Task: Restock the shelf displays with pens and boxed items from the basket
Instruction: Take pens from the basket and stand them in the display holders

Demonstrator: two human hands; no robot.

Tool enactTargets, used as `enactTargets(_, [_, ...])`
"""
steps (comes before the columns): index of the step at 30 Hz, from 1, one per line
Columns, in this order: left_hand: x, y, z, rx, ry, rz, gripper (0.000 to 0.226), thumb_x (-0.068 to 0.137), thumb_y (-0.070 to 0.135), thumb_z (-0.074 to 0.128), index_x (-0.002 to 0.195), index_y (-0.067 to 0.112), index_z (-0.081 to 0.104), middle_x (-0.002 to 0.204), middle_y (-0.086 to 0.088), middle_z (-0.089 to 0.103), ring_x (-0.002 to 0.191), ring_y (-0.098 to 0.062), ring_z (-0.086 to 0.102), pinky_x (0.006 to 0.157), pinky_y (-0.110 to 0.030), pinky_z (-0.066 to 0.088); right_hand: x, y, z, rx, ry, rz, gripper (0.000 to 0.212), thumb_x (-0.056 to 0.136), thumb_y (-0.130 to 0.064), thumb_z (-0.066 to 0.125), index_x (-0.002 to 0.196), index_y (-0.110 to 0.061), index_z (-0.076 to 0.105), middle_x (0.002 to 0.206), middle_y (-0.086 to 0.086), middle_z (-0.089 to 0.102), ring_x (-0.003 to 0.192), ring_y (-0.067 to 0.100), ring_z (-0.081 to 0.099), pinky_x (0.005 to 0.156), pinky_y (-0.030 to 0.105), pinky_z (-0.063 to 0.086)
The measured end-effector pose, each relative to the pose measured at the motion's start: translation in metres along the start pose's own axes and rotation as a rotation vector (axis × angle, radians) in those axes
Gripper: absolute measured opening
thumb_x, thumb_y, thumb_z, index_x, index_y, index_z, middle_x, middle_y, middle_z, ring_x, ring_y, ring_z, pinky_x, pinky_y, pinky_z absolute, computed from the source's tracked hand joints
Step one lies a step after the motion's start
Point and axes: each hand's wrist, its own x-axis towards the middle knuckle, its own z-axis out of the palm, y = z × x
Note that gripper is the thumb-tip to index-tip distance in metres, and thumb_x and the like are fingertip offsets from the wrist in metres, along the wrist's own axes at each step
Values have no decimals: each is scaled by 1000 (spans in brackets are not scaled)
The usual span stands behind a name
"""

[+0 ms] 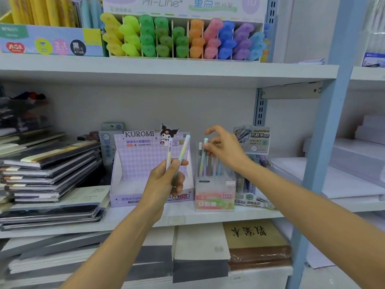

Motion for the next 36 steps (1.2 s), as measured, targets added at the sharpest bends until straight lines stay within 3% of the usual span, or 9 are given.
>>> enactTargets(6, [0,-2,2,-6,3,1,27,101,31,47,103,16,70,61,0,58,49,-12,49,47,-21,42,3,0,7,-142,82,-46,8,85,-11,72,91,-12,66,77,-1,64,67,10,58,67,23,49])
enactTargets(15, [-8,6,8,10,-3,-20,28,102,32,46,102,16,69,60,1,58,47,-12,48,45,-21,41,2,-8,-8,-390,-79,9,24,93,-22,62,115,-16,71,70,-14,50,69,11,50,68,27,40])
enactTargets(18, [-11,11,9,20,-11,-31,28,101,34,47,102,17,69,61,0,59,47,-12,49,44,-21,40,-5,-11,-13,-427,-167,52,41,97,-28,56,137,-15,54,104,7,59,87,15,54,84,30,45])
enactTargets(20, [-14,14,10,33,-30,-32,27,100,35,48,103,18,68,61,0,60,46,-13,49,43,-21,38,-12,-16,-17,-284,-79,45,48,99,-31,51,145,-17,43,126,9,49,104,18,53,94,31,44])
enactTargets(22, [-17,17,11,43,-51,-32,27,100,35,48,103,18,68,61,0,60,46,-13,49,43,-20,38,-18,-30,-20,41,-23,59,45,100,-33,47,142,-18,45,127,5,53,96,13,58,81,24,48])
enactTargets(24, [-19,19,13,58,-75,-33,27,100,35,49,103,17,69,62,0,60,46,-13,49,43,-20,38,-22,-42,-23,377,-134,115,38,100,-31,49,133,-14,53,114,4,63,79,11,65,67,20,51])
enactTargets(28, [-21,24,14,82,-92,-53,28,99,38,51,105,17,69,64,1,63,46,-12,49,40,-19,36,-28,-52,-28,473,-271,37,17,93,-11,61,104,1,67,77,3,69,65,11,65,64,18,54])
enactTargets(32, [-21,28,6,-43,47,-82,23,89,31,66,102,12,69,70,3,65,39,-9,40,34,-16,27,-28,-47,-36,700,-97,95,16,90,-3,63,102,8,65,82,18,68,65,16,67,67,22,59])
enactTargets(36, [-20,34,6,-257,187,-37,25,74,24,76,92,10,69,75,2,70,38,-4,40,31,-14,25,-38,-36,-40,625,-283,143,16,85,-5,68,99,3,67,86,17,72,74,22,70,71,24,59])
